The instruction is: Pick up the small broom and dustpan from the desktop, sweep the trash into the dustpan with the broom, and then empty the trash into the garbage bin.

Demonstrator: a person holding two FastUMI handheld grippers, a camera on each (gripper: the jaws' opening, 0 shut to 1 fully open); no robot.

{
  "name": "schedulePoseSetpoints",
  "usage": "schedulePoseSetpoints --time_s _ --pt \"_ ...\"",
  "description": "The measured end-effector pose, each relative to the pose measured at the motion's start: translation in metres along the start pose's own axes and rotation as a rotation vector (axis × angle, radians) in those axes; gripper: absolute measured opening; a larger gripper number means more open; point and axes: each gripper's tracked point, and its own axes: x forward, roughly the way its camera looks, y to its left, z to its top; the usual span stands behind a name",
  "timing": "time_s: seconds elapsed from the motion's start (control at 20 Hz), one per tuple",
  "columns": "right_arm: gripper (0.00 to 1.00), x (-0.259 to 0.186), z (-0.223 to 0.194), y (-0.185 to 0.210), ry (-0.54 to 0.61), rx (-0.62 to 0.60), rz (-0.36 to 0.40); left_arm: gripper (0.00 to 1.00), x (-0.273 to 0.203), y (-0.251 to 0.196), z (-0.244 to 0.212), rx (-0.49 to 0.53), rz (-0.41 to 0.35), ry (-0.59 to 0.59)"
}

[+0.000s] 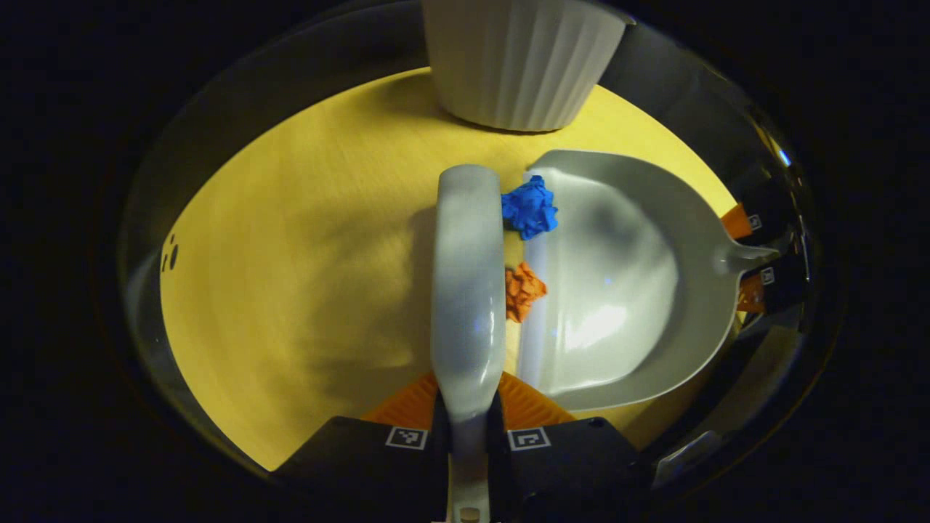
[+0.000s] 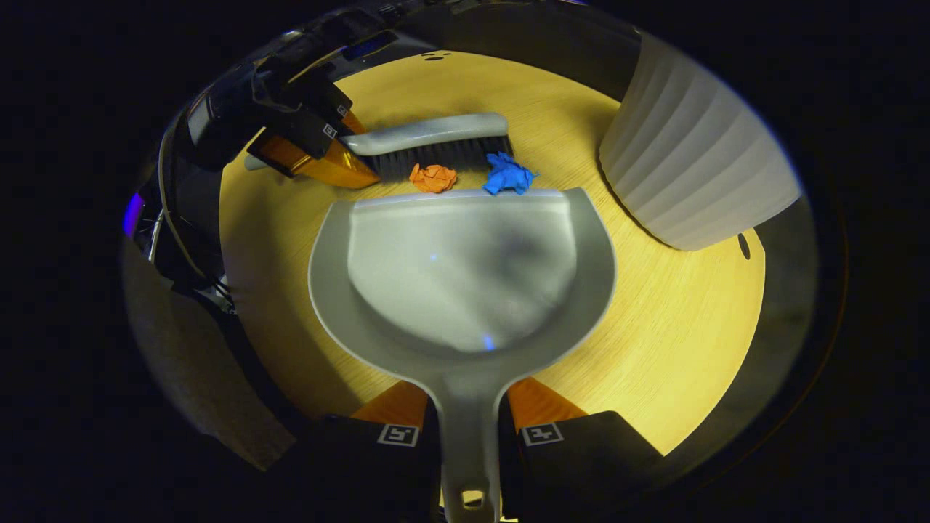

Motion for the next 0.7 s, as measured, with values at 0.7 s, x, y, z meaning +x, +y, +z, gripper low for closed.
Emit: schedulePoseSetpoints --time_s 0.7 --pt "0.36 -0.026 -0.012 0.01 -0.144 0.226 -0.154 0.24 -0.051 0.07 -0.038 -0.174 0.09 -0.13"
